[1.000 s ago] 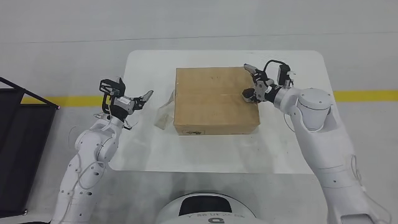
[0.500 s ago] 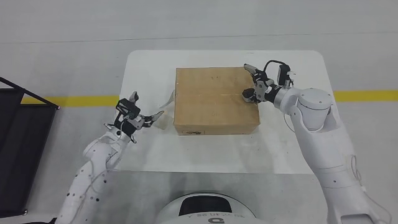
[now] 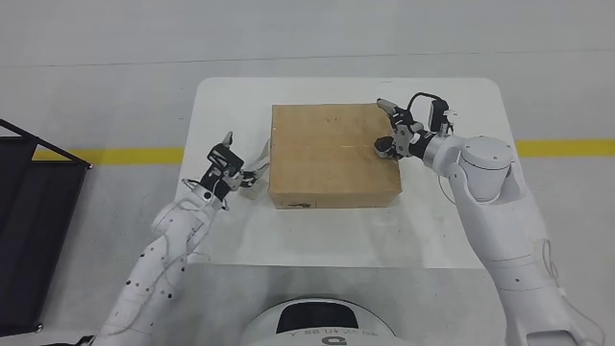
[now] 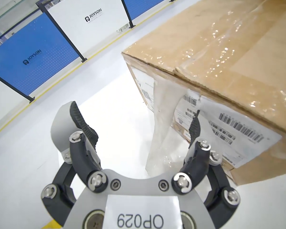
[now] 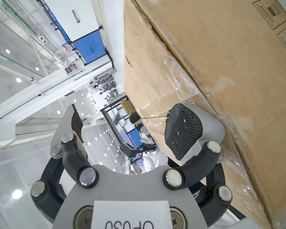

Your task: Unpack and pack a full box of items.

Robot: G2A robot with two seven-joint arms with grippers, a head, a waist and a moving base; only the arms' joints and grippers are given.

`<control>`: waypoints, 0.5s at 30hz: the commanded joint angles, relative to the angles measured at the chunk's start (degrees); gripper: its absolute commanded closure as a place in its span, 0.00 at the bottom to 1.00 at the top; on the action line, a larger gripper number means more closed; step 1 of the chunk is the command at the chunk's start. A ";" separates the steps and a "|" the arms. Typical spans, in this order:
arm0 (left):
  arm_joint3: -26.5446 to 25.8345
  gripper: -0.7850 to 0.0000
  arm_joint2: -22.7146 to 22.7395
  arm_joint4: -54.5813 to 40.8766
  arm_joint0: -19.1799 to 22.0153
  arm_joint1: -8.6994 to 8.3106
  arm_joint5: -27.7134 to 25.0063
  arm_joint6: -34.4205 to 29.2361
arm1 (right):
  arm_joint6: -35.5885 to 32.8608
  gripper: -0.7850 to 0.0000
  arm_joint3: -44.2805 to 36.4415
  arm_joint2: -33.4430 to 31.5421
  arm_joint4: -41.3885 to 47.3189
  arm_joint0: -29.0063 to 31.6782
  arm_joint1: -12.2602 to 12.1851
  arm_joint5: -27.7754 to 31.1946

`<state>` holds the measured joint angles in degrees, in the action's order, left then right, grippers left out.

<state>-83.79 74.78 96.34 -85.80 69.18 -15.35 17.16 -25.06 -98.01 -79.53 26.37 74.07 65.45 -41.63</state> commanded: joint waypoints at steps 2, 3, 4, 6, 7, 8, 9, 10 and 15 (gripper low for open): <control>0.26 0.00 -0.22 -1.05 0.70 0.16 1.27 0.68 | 0.00 0.00 0.00 0.00 0.00 0.00 0.00 0.00; 0.27 0.00 -0.20 -1.21 0.86 0.18 1.55 0.73 | 0.00 0.00 0.00 0.00 0.00 0.00 0.00 0.00; 0.20 0.00 -0.14 -1.33 1.05 0.19 1.74 0.82 | 0.00 0.00 0.00 0.00 0.00 0.00 0.00 0.00; 0.15 0.00 0.06 -1.61 1.40 0.20 2.20 0.63 | 0.00 0.00 0.00 0.00 0.00 0.00 0.00 0.00; 0.15 0.00 0.10 -1.74 1.60 0.19 2.07 0.37 | 0.00 0.00 0.00 0.00 0.00 0.00 0.00 0.00; 0.13 0.00 0.27 -1.99 1.86 0.18 2.03 -0.01 | 0.00 0.00 0.00 0.00 0.00 0.00 0.00 0.00; 0.00 0.00 0.51 -2.44 2.08 0.17 2.00 -0.24 | 0.00 0.00 0.00 0.00 0.00 0.00 0.00 0.00; -0.12 0.00 0.77 -2.83 2.21 0.15 1.86 -0.36 | 0.00 0.00 0.00 0.00 0.00 0.00 0.00 0.00; -1.01 0.00 2.19 -3.25 2.41 -0.11 1.46 -0.96 | 0.00 0.00 0.00 0.00 0.00 0.00 0.00 0.00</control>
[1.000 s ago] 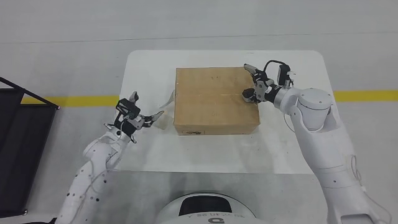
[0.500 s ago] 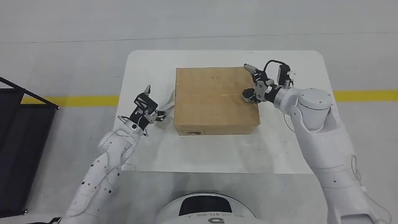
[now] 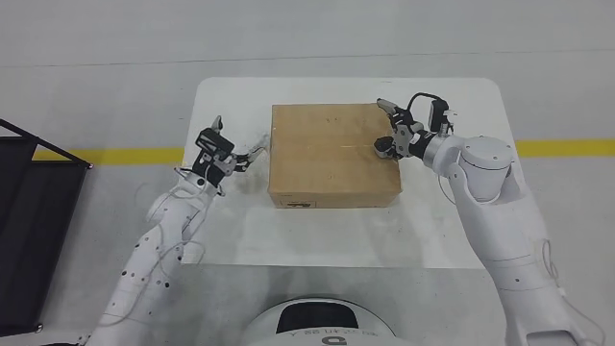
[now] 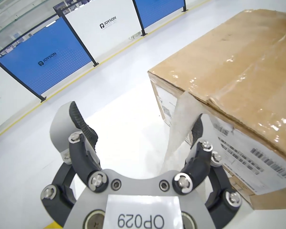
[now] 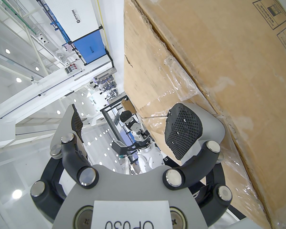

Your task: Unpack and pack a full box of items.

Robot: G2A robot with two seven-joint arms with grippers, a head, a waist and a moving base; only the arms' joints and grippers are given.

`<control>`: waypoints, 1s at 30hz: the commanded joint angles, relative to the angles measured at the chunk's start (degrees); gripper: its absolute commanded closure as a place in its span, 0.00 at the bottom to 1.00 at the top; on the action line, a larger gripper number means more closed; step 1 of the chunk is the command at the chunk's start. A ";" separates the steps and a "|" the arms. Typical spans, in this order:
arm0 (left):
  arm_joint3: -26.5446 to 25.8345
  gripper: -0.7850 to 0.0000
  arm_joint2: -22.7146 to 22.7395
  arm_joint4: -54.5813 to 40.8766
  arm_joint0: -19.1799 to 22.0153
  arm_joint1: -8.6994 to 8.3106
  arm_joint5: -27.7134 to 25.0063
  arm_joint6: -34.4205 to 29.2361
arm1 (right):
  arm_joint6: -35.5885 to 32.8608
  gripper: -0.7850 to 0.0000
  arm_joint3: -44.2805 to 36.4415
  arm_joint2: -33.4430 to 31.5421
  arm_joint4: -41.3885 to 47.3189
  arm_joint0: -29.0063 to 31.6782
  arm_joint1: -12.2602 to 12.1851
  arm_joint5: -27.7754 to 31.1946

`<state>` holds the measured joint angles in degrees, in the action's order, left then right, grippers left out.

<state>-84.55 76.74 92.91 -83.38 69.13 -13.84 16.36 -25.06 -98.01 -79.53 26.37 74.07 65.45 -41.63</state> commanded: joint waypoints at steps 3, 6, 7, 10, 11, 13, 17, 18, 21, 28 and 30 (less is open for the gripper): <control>-1.00 0.00 0.61 0.42 -0.04 -0.16 0.00 -0.62 | 0.00 0.00 0.00 0.00 0.00 0.00 0.00 0.00; -1.80 0.00 0.64 0.33 0.03 -0.18 0.15 -1.14 | 0.00 0.00 0.00 0.00 0.00 0.00 0.00 0.00; -1.99 0.00 0.57 0.28 0.09 -0.16 0.25 -1.34 | 0.00 0.00 0.00 0.00 0.00 0.00 0.00 0.00; -2.70 0.00 0.00 0.43 0.34 -0.08 0.57 -2.01 | 0.00 0.00 0.00 0.00 0.00 0.00 0.00 0.00; -2.94 0.00 -0.21 0.57 0.46 -0.04 0.74 -2.31 | 0.00 0.00 0.00 0.00 0.00 0.00 0.00 0.00; -3.50 0.00 -0.59 0.68 0.76 0.02 1.01 -2.89 | 0.00 0.00 0.00 0.00 0.00 0.00 0.00 0.00; -5.70 0.00 -1.50 1.60 1.67 0.11 0.91 -3.92 | 0.00 0.00 0.00 0.00 0.00 0.00 0.00 0.00; -6.35 0.00 -1.77 2.01 1.97 0.12 0.61 -4.17 | 0.00 0.00 0.00 0.00 0.00 0.00 0.00 0.00; -8.38 0.00 -2.65 3.26 3.02 0.15 -0.23 -5.28 | 0.00 0.00 0.00 0.00 0.00 0.00 0.00 0.00; -12.91 0.00 -5.89 5.84 6.41 0.51 -1.81 -9.12 | 0.00 0.00 0.00 0.00 0.00 0.00 0.00 0.00; -13.95 0.00 -7.26 6.71 7.98 0.71 -2.23 -10.53 | 0.00 0.00 0.00 0.00 0.00 0.00 0.00 0.00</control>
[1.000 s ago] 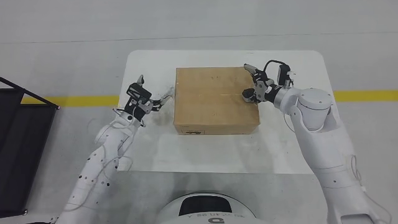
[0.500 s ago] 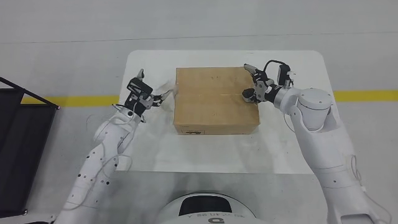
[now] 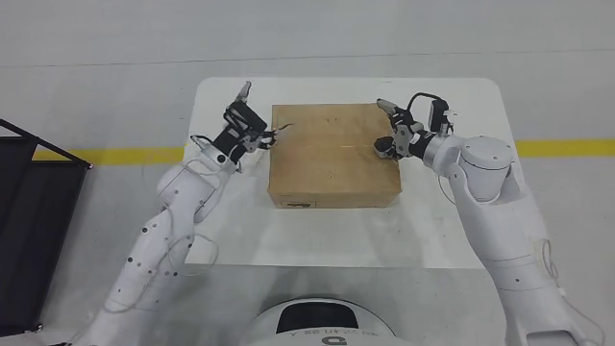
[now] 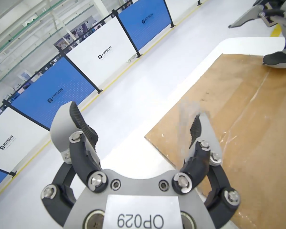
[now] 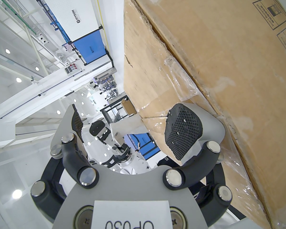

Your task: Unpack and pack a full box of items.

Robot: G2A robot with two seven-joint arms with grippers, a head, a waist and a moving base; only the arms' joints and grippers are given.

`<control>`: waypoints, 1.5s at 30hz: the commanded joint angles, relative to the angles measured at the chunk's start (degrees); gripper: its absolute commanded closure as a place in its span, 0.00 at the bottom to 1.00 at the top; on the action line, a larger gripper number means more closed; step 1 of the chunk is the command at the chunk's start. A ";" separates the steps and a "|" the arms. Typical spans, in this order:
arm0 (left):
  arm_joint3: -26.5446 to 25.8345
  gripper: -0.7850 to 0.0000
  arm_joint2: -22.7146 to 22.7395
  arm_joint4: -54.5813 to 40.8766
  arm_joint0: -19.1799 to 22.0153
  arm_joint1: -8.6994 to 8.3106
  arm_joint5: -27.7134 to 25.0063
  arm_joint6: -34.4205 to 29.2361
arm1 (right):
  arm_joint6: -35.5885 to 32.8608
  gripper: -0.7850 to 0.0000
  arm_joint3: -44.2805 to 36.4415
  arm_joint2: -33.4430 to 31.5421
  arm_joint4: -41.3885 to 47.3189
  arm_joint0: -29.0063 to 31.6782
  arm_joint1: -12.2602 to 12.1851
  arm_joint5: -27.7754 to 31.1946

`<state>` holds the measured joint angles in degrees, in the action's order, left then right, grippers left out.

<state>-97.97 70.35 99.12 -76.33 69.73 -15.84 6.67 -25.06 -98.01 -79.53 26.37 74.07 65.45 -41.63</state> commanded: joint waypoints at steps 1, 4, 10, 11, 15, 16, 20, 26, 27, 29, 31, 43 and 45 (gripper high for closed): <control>-1.24 0.00 -1.75 0.96 1.92 0.26 -0.53 -1.46 | 0.00 0.00 0.00 0.00 0.00 0.00 0.00 0.00; -2.77 0.00 -4.52 1.59 4.89 0.80 -0.73 -3.48 | 0.00 0.00 0.00 0.00 0.00 0.00 0.00 0.00; -4.84 0.00 -9.74 -0.81 9.89 2.10 -1.36 -5.03 | 0.00 0.00 0.00 0.00 0.00 0.00 0.00 0.00; -5.00 0.00 -10.07 -1.43 10.29 2.23 -1.36 -5.07 | 0.00 0.00 0.00 0.00 0.00 0.00 0.00 0.00; -5.81 0.00 -11.10 -8.60 12.10 3.08 -1.03 -4.98 | 0.00 0.00 0.00 0.00 0.00 0.00 0.00 0.00; -6.11 0.00 -11.15 -10.21 12.38 3.21 -1.19 -4.78 | 0.00 0.00 0.00 0.00 0.00 0.00 0.00 0.00; -7.06 0.00 -10.14 -15.84 11.85 3.42 -1.54 -3.75 | 0.00 0.00 0.00 0.00 0.00 0.00 0.00 0.00; -9.13 0.00 -4.28 -18.87 6.48 2.56 -1.44 -1.24 | 0.00 0.00 0.00 0.00 0.00 0.00 0.00 0.00; -9.61 0.00 -2.16 -18.94 4.33 2.21 -1.32 -0.24 | 0.00 0.00 0.00 0.00 0.00 0.00 0.00 0.00; -9.89 0.00 0.74 -18.54 1.38 1.73 -1.18 0.94 | 0.00 0.00 0.00 0.00 0.00 0.00 0.00 0.00; -9.64 0.00 4.50 -16.82 -2.52 1.11 -0.53 2.50 | 0.00 0.00 0.00 0.00 0.00 0.00 0.00 0.00; 0.71 0.00 12.00 -11.26 -13.20 -0.08 2.97 7.58 | 0.00 0.00 0.00 0.00 0.00 0.00 0.00 0.00; 2.75 0.00 10.64 -10.29 -12.34 0.05 3.11 7.39 | 0.00 0.00 0.00 0.00 0.00 0.00 0.00 0.00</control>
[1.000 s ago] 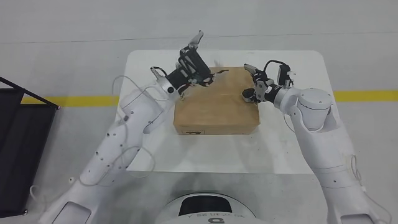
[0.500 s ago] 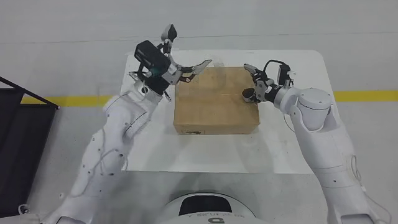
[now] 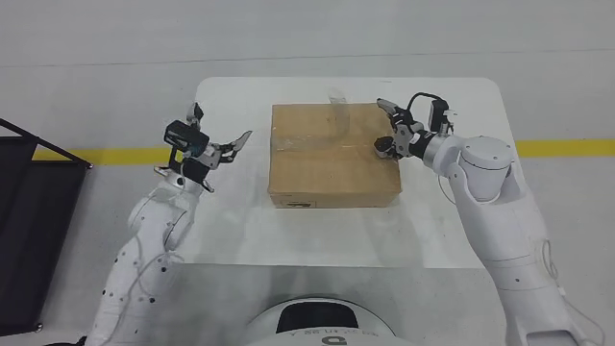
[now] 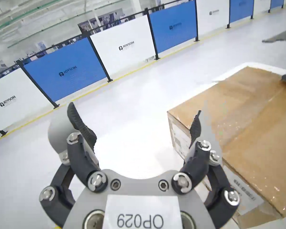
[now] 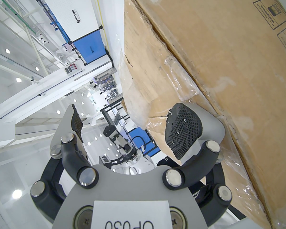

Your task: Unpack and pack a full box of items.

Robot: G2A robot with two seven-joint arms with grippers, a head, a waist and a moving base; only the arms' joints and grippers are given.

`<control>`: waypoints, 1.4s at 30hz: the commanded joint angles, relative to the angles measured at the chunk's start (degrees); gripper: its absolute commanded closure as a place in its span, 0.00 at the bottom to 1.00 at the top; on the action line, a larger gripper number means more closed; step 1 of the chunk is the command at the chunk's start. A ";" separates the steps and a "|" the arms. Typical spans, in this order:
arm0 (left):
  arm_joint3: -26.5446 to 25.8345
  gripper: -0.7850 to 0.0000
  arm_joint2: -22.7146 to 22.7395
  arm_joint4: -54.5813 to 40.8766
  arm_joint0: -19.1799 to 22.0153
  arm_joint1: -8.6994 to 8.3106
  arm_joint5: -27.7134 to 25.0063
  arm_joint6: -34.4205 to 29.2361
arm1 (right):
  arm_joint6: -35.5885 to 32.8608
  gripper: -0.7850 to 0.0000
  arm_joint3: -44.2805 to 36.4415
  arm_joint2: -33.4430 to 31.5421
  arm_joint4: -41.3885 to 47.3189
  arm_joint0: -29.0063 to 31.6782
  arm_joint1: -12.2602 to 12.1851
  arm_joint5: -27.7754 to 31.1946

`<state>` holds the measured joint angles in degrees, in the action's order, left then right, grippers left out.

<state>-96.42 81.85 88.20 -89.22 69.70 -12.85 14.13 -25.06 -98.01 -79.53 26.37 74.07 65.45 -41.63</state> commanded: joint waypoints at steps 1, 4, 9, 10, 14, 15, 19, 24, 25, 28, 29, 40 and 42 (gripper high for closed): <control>1.99 0.00 -1.67 1.15 0.93 0.15 0.14 -0.02 | 0.00 0.00 0.00 0.00 0.00 0.00 0.00 0.00; 3.69 0.00 -3.54 2.80 2.16 0.36 1.00 -0.15 | 0.00 0.00 0.00 0.00 0.00 0.00 0.00 0.00; 5.32 0.00 -6.07 5.43 4.65 0.65 1.79 -1.11 | 0.00 0.00 0.00 0.00 0.00 0.00 0.00 0.00; 5.40 0.00 -6.52 5.62 5.10 0.72 1.95 -1.19 | 0.00 0.00 0.00 0.00 0.00 0.00 0.00 0.00; 5.53 0.00 -7.31 5.20 6.44 0.98 3.30 -1.28 | 0.00 0.00 0.00 0.00 0.00 0.00 0.00 0.00; 5.76 0.00 -7.46 5.94 6.81 1.02 4.14 -1.85 | 0.00 0.00 0.00 0.00 0.00 0.00 0.00 0.00; 6.97 0.00 -9.21 9.44 8.94 1.31 6.48 -4.93 | 0.00 0.00 0.00 0.00 0.00 0.00 0.00 0.00; 9.55 0.00 -12.25 10.71 11.76 1.99 7.52 -9.16 | 0.00 0.00 0.00 0.00 0.00 0.00 0.00 0.00; 9.95 0.00 -12.81 10.91 12.24 2.12 7.73 -9.87 | 0.00 0.00 0.00 0.00 0.00 0.00 0.00 0.00; 10.94 0.00 -14.40 11.70 12.58 2.38 7.52 -10.03 | 0.00 0.00 0.00 0.00 0.00 0.00 0.00 0.00; 11.09 0.00 -14.62 11.65 12.56 2.42 7.48 -9.86 | 0.00 0.00 0.00 0.00 0.00 0.00 0.00 0.00; 10.81 0.00 -14.49 11.68 12.02 2.31 5.43 -7.29 | 0.00 0.00 0.00 0.00 0.00 0.00 0.00 0.00; 10.45 0.00 -14.62 12.12 11.89 2.27 4.87 -7.17 | 0.00 0.00 0.00 0.00 0.00 0.00 0.00 0.00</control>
<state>-85.79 67.32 100.06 -77.27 71.98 -7.70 6.91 -25.06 -98.01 -79.53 26.37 74.07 65.45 -41.63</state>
